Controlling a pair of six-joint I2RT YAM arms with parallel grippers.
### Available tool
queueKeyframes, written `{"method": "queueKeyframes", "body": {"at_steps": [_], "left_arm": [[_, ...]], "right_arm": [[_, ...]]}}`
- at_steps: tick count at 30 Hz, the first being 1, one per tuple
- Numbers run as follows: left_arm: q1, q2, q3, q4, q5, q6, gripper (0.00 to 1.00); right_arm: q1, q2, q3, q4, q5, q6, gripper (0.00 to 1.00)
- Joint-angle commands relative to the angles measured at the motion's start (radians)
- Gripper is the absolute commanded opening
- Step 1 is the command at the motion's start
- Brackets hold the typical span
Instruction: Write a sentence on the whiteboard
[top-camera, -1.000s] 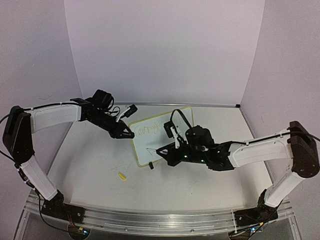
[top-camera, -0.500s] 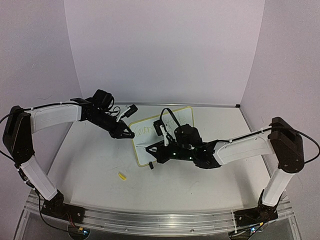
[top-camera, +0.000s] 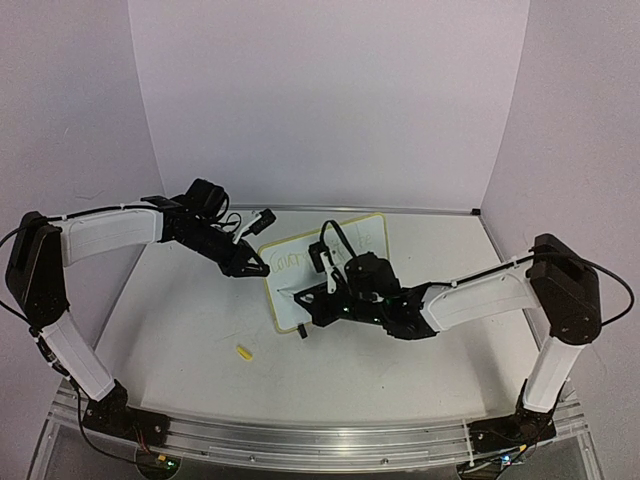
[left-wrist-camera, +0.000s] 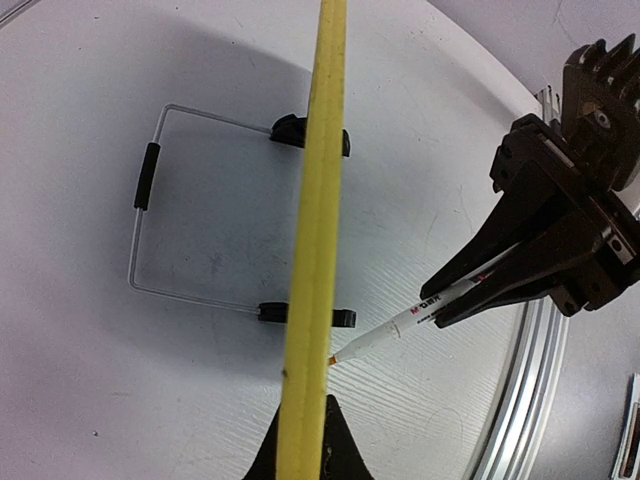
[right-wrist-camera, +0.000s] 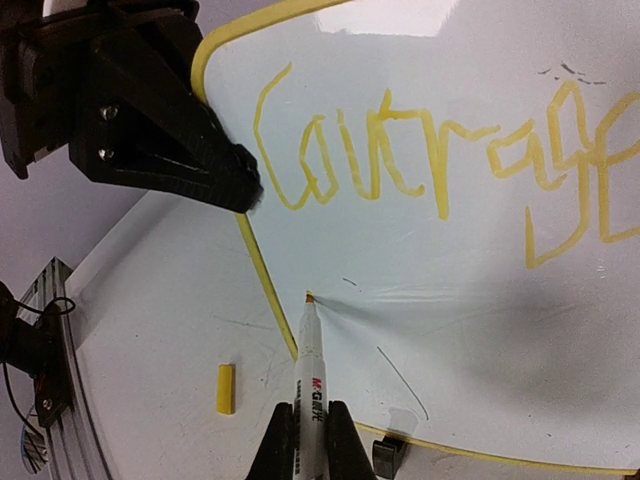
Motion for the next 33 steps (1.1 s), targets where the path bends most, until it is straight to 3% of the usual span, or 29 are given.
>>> {"method": "queueKeyframes", "body": {"at_steps": [1, 21, 33], "left_arm": [[-0.002, 0.015, 0.006, -0.041, -0.13, 0.048, 0.0], [-0.003, 0.017, 0.008, -0.041, -0.13, 0.049, 0.0], [-0.003, 0.017, 0.008, -0.041, -0.128, 0.049, 0.0]], "right_arm": [[0.001, 0.025, 0.018, 0.016, 0.035, 0.013, 0.0], [0.001, 0.032, -0.044, 0.023, 0.01, 0.059, 0.0], [0.001, 0.004, -0.056, 0.139, 0.02, 0.094, 0.0]]}}
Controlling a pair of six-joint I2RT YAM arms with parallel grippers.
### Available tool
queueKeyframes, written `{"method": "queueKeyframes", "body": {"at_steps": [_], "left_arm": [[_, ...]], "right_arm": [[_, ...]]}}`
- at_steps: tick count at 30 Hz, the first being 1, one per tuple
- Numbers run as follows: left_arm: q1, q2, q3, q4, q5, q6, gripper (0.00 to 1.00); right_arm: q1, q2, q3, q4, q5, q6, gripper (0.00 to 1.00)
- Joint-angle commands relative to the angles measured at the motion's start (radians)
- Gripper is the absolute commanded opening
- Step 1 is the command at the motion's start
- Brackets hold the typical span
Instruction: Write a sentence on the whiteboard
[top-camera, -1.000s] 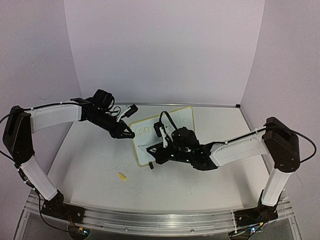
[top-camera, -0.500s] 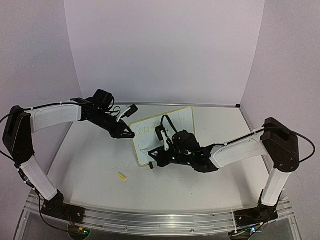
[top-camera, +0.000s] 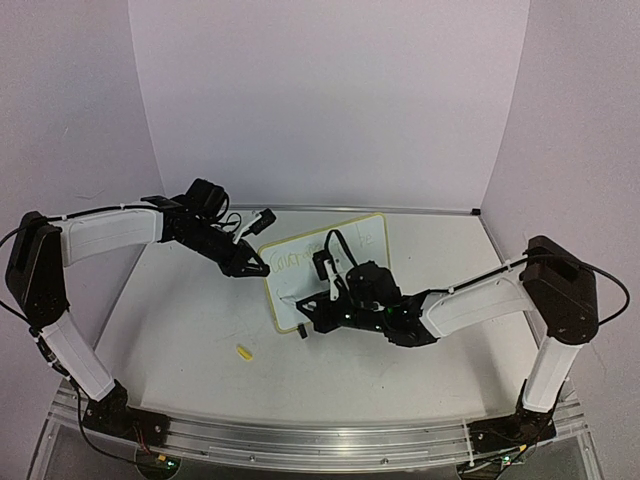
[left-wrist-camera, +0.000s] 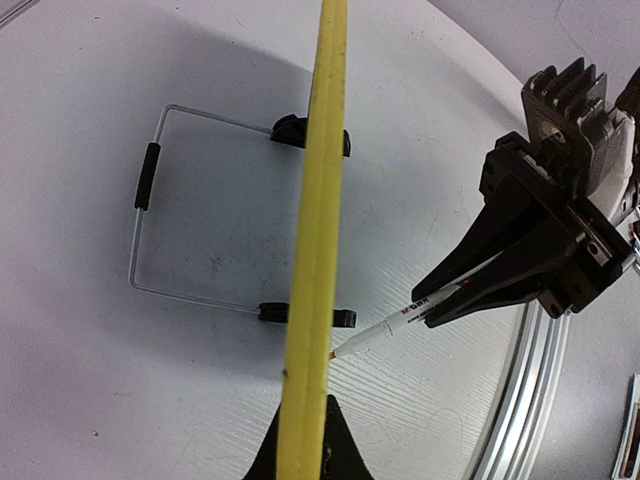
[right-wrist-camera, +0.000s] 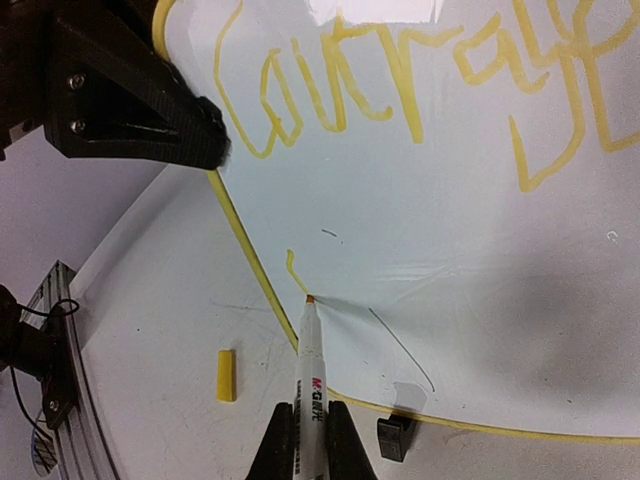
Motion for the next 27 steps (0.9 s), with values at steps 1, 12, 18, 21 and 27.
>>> {"method": "queueKeyframes", "body": {"at_steps": [1, 12, 18, 21, 27], "left_arm": [[-0.003, 0.017, 0.008, -0.041, -0.126, 0.05, 0.0], [-0.003, 0.015, 0.008, -0.043, -0.127, 0.05, 0.0], [-0.003, 0.013, 0.008, -0.043, -0.128, 0.049, 0.0], [-0.003, 0.014, 0.008, -0.043, -0.129, 0.05, 0.0], [-0.003, 0.015, 0.008, -0.043, -0.128, 0.049, 0.0]], "right_arm": [[-0.002, -0.011, -0.007, 0.089, 0.02, 0.02, 0.0], [-0.002, -0.01, -0.024, 0.075, 0.077, 0.042, 0.0], [-0.001, -0.019, -0.035, 0.054, 0.093, 0.048, 0.0], [-0.001, -0.018, -0.036, 0.044, 0.093, 0.049, 0.0], [-0.001, 0.001, -0.027, 0.031, 0.062, 0.038, 0.0]]}}
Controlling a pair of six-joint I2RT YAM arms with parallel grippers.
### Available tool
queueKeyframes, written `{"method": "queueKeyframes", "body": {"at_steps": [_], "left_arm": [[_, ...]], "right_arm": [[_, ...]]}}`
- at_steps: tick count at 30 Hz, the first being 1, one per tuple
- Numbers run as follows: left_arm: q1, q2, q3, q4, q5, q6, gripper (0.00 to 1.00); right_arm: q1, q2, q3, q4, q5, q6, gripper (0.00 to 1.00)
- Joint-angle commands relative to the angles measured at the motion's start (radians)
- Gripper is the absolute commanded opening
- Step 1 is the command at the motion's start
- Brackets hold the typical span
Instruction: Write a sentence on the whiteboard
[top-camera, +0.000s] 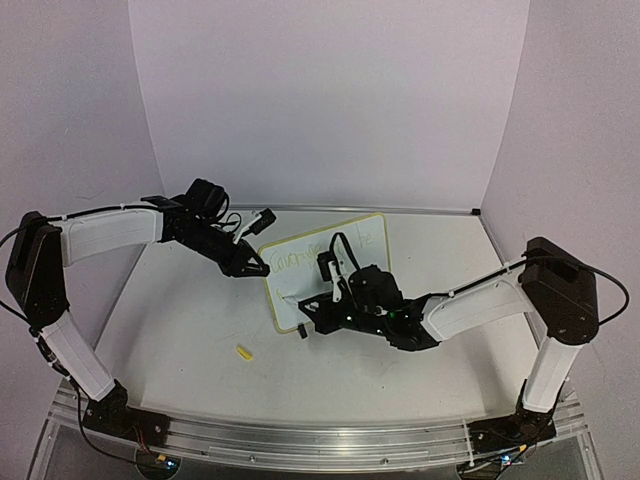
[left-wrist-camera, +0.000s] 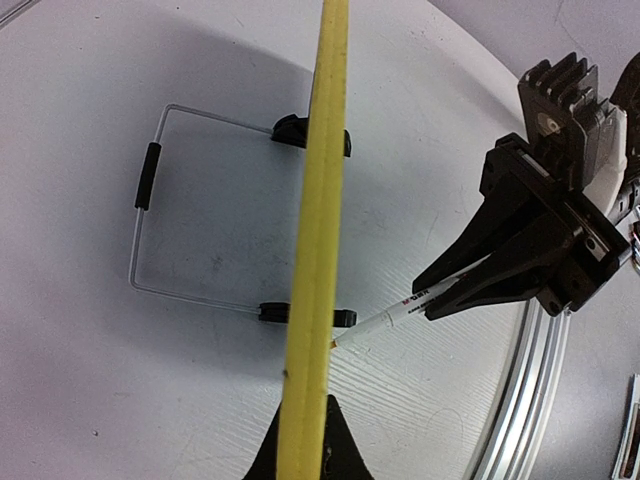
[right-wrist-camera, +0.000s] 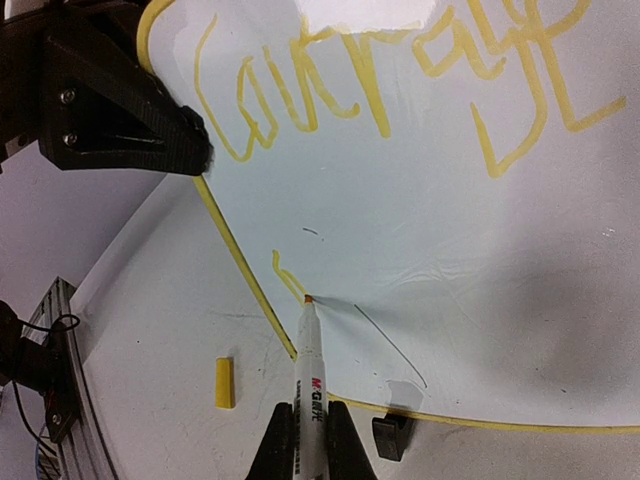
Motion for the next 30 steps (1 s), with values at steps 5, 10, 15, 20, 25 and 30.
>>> {"method": "queueKeyframes", "body": {"at_steps": [5, 10, 15, 20, 25, 30], "left_arm": [[-0.003, 0.017, 0.008, -0.042, -0.129, 0.05, 0.0], [-0.003, 0.016, 0.008, -0.043, -0.13, 0.05, 0.0], [-0.003, 0.017, 0.008, -0.043, -0.128, 0.05, 0.0], [-0.003, 0.016, 0.008, -0.043, -0.129, 0.05, 0.0], [-0.003, 0.014, 0.008, -0.043, -0.128, 0.05, 0.0], [-0.004, 0.016, 0.008, -0.043, -0.128, 0.051, 0.0]], "right_arm": [[-0.005, 0.021, 0.025, -0.02, -0.009, -0.008, 0.0], [-0.004, 0.016, 0.026, -0.017, -0.004, -0.009, 0.0], [-0.004, -0.008, 0.004, 0.025, -0.036, -0.01, 0.0], [-0.004, -0.051, -0.026, 0.098, -0.081, -0.004, 0.0], [-0.004, -0.074, -0.02, 0.1, -0.038, -0.016, 0.0], [-0.004, -0.045, 0.025, 0.091, -0.037, -0.033, 0.0]]}}
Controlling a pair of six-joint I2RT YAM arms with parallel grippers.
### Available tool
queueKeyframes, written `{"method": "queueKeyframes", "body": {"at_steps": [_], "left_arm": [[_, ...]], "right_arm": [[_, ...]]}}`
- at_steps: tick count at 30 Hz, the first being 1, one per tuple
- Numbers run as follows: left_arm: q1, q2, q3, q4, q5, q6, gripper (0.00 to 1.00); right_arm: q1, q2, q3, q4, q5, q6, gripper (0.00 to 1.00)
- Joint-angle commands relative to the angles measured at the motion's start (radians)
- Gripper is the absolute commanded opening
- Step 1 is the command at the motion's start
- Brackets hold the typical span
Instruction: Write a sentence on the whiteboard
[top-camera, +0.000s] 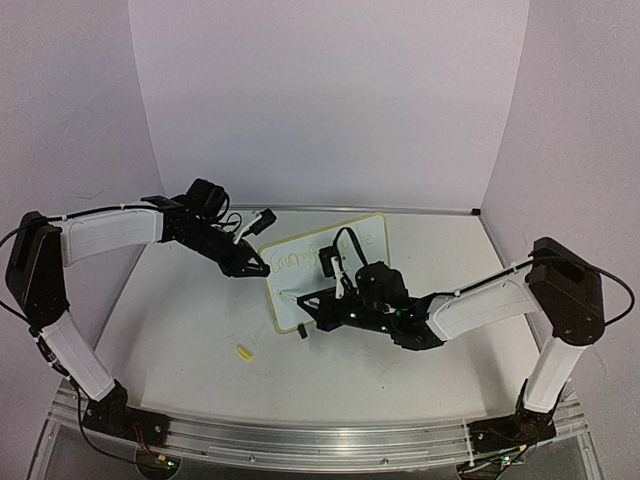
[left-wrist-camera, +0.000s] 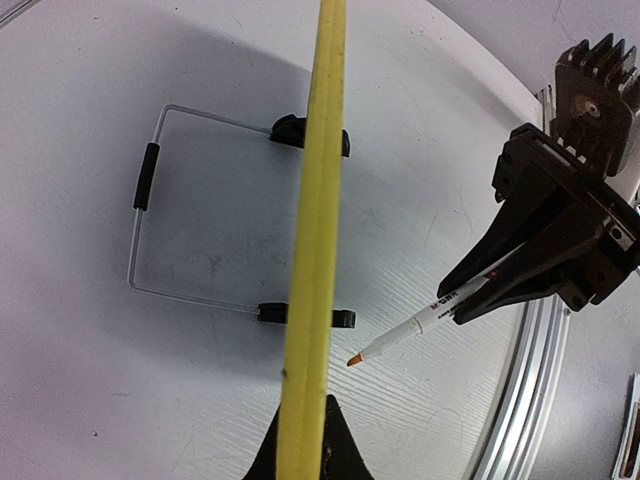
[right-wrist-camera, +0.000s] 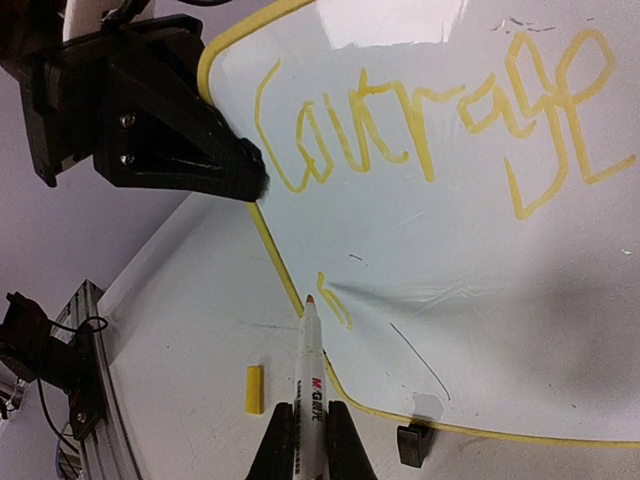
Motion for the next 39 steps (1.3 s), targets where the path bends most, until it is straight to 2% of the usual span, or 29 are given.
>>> {"method": "queueKeyframes", "body": {"at_steps": [1, 17, 39], "left_arm": [[-0.002, 0.016, 0.008, -0.043, -0.127, 0.05, 0.0], [-0.005, 0.022, 0.009, -0.043, -0.127, 0.05, 0.0], [-0.007, 0.023, 0.009, -0.044, -0.13, 0.052, 0.0]], "right_arm": [[-0.003, -0.007, 0.054, 0.033, 0.02, -0.026, 0.0], [-0.003, 0.039, 0.105, -0.006, 0.057, -0.036, 0.0], [-0.003, 0.044, 0.051, -0.033, 0.054, 0.0, 0.0]]}}
